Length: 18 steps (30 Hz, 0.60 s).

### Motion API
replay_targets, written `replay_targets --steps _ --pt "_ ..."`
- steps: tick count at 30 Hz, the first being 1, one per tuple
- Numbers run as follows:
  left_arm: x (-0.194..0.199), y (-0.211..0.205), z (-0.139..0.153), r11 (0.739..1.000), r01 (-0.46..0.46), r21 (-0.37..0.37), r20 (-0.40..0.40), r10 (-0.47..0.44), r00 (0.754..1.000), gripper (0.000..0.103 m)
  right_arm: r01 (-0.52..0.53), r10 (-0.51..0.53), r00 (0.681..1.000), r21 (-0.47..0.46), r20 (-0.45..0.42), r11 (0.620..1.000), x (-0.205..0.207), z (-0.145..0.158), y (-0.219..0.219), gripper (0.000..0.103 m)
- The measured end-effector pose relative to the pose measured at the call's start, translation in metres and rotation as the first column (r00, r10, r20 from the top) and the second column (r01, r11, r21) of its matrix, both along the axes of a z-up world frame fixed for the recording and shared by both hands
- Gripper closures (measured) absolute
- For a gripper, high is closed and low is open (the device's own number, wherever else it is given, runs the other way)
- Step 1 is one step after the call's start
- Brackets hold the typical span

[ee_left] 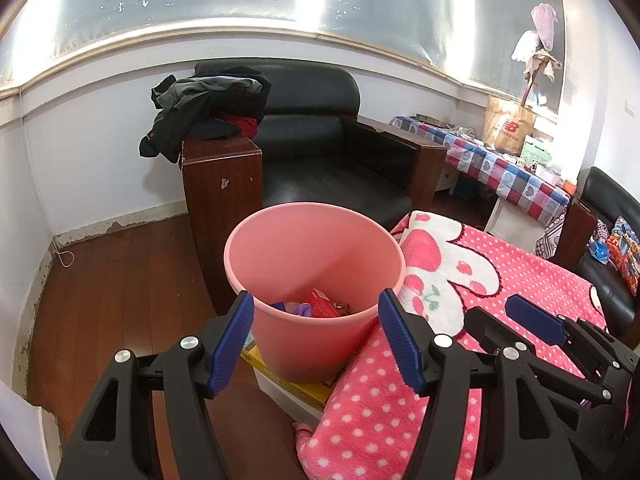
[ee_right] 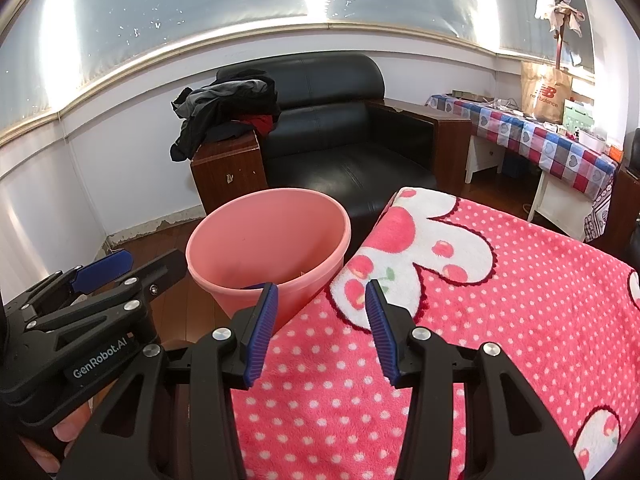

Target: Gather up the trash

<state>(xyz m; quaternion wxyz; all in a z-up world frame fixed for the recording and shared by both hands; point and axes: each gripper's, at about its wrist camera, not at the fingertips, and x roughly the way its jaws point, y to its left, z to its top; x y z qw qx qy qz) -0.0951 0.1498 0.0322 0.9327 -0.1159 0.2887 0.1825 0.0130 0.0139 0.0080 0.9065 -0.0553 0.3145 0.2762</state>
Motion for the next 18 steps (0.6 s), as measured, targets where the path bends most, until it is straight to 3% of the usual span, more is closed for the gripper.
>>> replay_targets --steps 18 --pt "-0.0004 -0.0018 -0.0007 1.000 0.001 0.007 0.004 -0.001 1.000 0.040 0.001 -0.001 1.000 0.002 0.002 1.000 -0.0009 0.0017 0.0006 0.057"
